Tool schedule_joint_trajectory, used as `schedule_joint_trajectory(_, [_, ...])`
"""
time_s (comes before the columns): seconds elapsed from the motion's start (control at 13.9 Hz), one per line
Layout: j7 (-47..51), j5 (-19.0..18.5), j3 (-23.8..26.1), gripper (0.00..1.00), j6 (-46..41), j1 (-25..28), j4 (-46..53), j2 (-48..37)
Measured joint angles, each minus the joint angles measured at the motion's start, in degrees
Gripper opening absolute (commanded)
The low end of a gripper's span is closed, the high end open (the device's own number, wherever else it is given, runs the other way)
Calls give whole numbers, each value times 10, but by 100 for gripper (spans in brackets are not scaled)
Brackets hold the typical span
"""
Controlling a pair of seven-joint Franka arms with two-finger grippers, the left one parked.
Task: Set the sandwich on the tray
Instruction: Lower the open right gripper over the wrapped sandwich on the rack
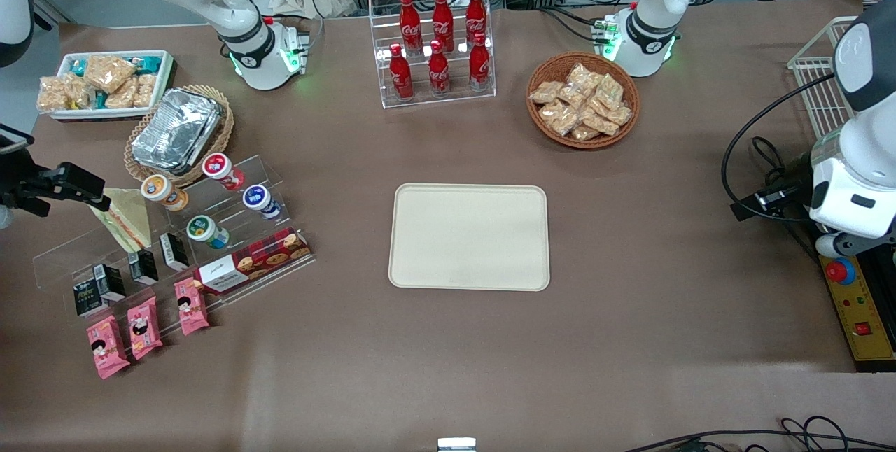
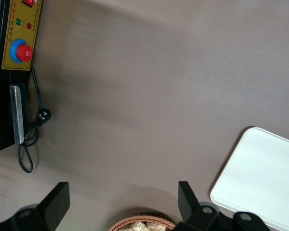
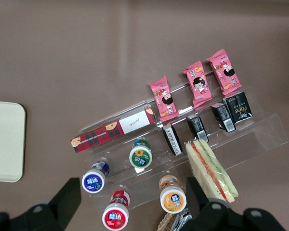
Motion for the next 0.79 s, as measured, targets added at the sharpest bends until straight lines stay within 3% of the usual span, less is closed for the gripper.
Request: schedule_joint_trajectory(0.79, [0, 2, 5, 97, -6, 4, -2, 3])
